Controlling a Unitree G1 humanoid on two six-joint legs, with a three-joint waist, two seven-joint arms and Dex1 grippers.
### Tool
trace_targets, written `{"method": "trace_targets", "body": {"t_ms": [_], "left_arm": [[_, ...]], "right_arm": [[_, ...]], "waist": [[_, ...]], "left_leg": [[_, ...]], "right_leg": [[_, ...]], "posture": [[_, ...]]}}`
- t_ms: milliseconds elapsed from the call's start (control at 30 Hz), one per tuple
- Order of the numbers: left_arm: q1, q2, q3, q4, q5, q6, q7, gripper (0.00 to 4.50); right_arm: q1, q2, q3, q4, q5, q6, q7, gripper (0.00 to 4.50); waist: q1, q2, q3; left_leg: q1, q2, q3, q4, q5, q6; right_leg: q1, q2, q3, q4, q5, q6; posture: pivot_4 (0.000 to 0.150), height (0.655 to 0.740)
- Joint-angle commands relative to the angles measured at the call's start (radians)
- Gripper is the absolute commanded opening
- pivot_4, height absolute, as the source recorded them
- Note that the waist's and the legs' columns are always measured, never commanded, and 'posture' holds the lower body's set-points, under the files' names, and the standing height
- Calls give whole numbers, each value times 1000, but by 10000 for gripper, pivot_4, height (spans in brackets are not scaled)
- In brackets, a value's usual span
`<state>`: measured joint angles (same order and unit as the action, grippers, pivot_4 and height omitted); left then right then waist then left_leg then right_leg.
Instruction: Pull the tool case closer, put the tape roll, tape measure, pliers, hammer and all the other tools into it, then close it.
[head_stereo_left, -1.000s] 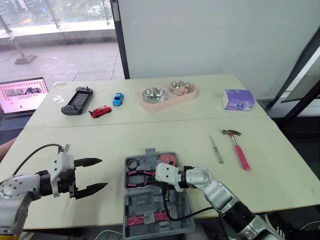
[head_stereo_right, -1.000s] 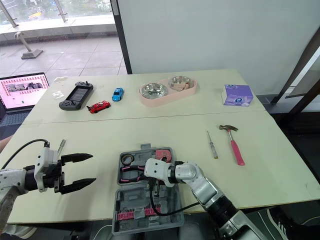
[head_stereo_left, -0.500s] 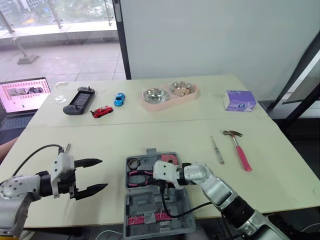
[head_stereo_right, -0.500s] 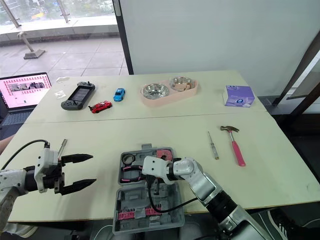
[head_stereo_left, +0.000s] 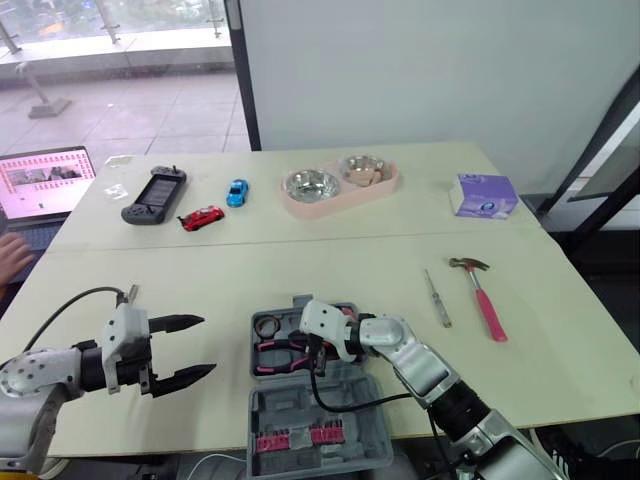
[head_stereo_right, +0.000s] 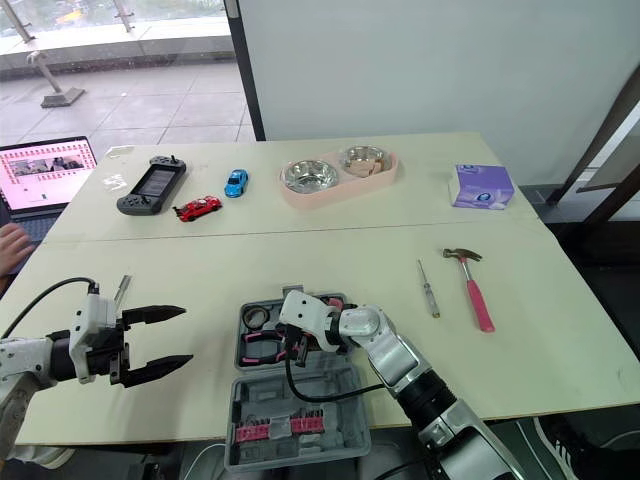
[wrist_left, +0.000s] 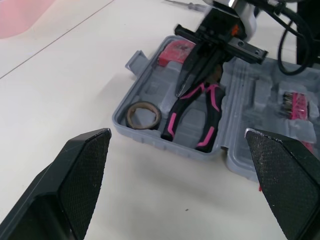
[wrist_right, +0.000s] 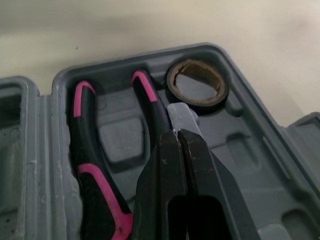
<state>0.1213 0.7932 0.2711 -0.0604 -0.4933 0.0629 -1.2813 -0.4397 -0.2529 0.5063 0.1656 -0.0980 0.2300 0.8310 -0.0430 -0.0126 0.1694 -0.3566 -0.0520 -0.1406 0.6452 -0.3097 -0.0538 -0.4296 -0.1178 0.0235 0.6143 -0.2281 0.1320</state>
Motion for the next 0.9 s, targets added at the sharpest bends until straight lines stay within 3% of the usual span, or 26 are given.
{"method": "trace_targets", "body": {"t_ms": [33, 433, 533, 633, 767, 900], "left_arm": [[9, 13, 37, -27, -24, 4, 4, 45000], [19, 17, 46, -29, -25, 2, 7, 45000], [19, 17, 49, -26, -22, 2, 3, 45000], [22, 17, 52, -21, -21, 1, 2, 45000], [32, 15, 74, -6, -31, 14, 13, 45000], [72, 22, 111, 15, -26, 11, 1, 45000]], "right_arm": [[12, -27, 40, 18, -52, 22, 7, 546], [38, -100, 187, 124, -198, 202, 54, 546], [43, -92, 191, 120, -182, 215, 63, 546], [42, -62, 142, 72, -126, 179, 48, 546], [36, -7, -43, -42, 16, -15, -11, 546], [47, -78, -197, -242, 156, 19, 49, 546]], "waist": [[0, 0, 0], [7, 3, -12], [18, 5, -20], [24, 4, -22], [25, 2, -19], [22, 4, -5]], "left_leg": [[0, 0, 0, 0, 0, 0], [8, 0, 0, 1, 0, 0], [21, 0, 0, 0, -2, 3], [22, 0, 0, 0, -3, 2], [18, 0, -1, 0, -3, 2], [12, 0, 0, 0, -3, 2]], "right_leg": [[0, 0, 0, 0, 0, 0], [10, 0, 0, 0, 0, -1], [24, 0, 0, -2, -5, 0], [25, 0, 0, -2, -9, 4], [20, 0, 0, -2, -6, 1], [13, 0, 0, -1, -2, 3]], "posture": [[1500, 7360], [1500, 7360], [1500, 7360], [1500, 7360], [1500, 7360], [1500, 7360]]}}
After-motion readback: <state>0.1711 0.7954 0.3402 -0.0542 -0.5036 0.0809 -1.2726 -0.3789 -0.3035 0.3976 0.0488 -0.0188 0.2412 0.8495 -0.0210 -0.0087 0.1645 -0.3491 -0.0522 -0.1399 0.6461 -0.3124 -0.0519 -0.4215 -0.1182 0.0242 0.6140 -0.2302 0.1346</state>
